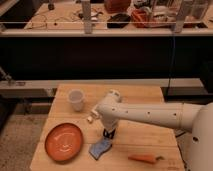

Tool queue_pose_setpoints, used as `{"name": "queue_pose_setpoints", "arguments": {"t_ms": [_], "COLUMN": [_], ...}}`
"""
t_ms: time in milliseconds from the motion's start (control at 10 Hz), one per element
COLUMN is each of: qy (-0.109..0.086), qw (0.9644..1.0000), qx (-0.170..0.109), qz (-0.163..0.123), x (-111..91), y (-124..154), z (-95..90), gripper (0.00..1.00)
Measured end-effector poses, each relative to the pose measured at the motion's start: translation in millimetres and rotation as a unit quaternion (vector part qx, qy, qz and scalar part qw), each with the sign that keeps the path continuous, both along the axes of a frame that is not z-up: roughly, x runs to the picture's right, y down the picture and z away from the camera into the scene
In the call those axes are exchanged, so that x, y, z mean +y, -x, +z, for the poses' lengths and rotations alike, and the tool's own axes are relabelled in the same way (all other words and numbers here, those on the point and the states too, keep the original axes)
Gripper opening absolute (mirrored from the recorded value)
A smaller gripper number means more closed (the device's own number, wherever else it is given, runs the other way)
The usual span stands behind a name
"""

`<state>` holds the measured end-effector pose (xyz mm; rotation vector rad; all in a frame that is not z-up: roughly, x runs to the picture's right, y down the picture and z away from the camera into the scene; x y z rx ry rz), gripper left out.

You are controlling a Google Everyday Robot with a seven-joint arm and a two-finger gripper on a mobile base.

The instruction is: Push the eraser across the table

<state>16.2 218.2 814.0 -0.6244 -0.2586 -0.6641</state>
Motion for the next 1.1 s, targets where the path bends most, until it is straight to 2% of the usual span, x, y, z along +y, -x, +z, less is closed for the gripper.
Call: {"name": "queue_pose_setpoints", "arguments": {"t_ms": [1100], "qy": [-0.001], "qw": [1.0], "qx": [-0.005], "qz": [0.002], "x": [-7.1], "y": [5.5], "z": [4.7], "gripper": [0.0]}}
